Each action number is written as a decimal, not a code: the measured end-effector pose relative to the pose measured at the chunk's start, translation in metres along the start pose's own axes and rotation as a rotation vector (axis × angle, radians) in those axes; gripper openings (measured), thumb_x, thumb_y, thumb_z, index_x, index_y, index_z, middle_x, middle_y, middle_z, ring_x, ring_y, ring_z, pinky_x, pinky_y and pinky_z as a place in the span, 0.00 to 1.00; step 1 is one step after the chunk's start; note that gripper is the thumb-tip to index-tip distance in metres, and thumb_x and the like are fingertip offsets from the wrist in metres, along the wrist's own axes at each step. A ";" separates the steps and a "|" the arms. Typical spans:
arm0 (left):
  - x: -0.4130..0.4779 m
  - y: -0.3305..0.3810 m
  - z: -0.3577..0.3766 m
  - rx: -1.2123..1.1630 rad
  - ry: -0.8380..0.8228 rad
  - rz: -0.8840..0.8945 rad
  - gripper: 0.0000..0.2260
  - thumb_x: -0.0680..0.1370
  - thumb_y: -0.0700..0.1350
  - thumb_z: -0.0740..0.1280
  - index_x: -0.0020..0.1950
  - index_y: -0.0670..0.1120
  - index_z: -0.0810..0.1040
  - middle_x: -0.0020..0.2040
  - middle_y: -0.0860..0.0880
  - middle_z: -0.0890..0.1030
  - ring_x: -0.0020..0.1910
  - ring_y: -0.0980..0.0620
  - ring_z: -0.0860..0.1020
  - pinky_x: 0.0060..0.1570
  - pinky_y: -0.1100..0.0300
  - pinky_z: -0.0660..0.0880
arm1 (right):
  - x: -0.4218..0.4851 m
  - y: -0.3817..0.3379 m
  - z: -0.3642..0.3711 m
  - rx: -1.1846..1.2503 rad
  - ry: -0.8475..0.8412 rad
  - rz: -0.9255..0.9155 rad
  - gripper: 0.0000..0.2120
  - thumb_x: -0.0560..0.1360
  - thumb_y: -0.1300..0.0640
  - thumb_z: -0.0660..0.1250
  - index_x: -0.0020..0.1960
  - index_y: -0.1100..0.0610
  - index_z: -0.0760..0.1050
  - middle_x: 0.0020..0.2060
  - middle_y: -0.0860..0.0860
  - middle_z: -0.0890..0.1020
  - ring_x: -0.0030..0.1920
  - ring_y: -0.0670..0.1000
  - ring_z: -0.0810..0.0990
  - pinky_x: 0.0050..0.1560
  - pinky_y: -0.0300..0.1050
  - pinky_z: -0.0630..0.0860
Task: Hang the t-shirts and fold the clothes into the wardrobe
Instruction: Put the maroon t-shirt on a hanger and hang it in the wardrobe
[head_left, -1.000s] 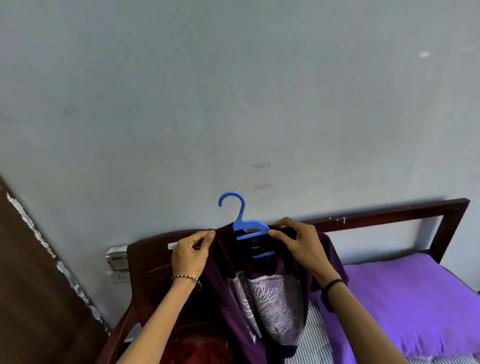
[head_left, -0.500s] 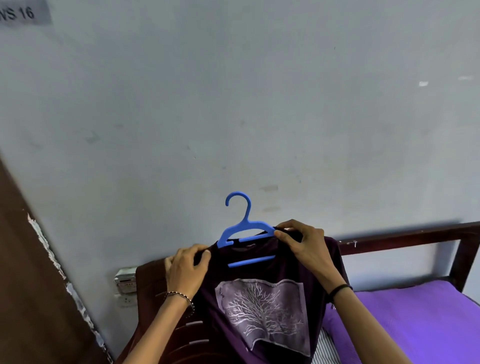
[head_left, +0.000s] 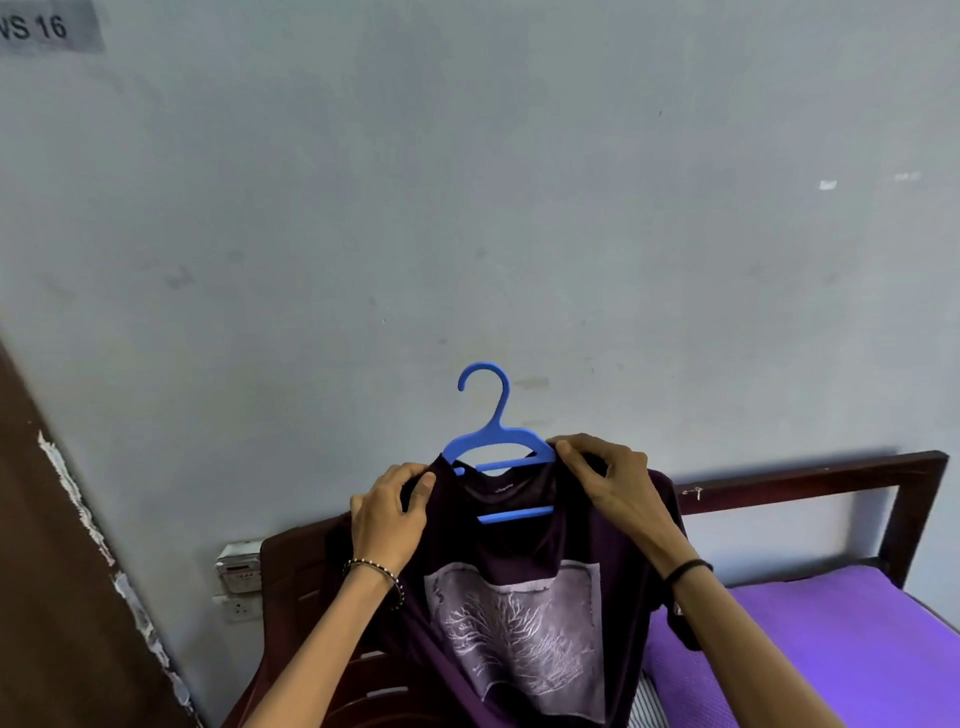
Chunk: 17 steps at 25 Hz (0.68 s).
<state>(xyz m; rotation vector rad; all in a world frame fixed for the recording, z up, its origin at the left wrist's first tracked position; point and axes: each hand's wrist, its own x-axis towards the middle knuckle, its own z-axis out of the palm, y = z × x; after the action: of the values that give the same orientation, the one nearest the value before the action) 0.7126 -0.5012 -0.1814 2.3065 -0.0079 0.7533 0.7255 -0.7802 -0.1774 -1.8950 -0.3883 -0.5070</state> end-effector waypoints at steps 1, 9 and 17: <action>0.001 0.004 -0.001 0.013 0.032 -0.018 0.09 0.81 0.51 0.65 0.54 0.50 0.82 0.52 0.54 0.83 0.52 0.49 0.80 0.55 0.60 0.58 | 0.000 0.000 -0.002 -0.008 -0.036 -0.014 0.09 0.83 0.52 0.66 0.59 0.47 0.84 0.51 0.37 0.86 0.57 0.37 0.81 0.65 0.35 0.72; 0.028 0.028 -0.023 -0.045 0.110 -0.037 0.09 0.80 0.50 0.66 0.55 0.47 0.82 0.56 0.51 0.83 0.56 0.48 0.79 0.60 0.60 0.59 | 0.034 -0.024 -0.011 -0.382 -0.019 -0.256 0.10 0.81 0.56 0.68 0.62 0.51 0.81 0.54 0.46 0.84 0.55 0.49 0.82 0.56 0.50 0.78; 0.071 0.044 -0.064 -0.075 0.188 -0.059 0.10 0.82 0.51 0.64 0.56 0.49 0.81 0.53 0.49 0.84 0.55 0.44 0.80 0.66 0.50 0.63 | 0.071 -0.087 -0.005 -0.607 0.016 -0.545 0.12 0.82 0.50 0.66 0.65 0.49 0.79 0.50 0.49 0.81 0.50 0.56 0.82 0.41 0.52 0.79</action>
<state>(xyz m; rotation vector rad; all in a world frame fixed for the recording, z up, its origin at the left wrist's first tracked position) 0.7291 -0.4798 -0.0797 2.1478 0.1146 0.9204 0.7427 -0.7513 -0.0696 -2.3589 -0.8196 -1.0967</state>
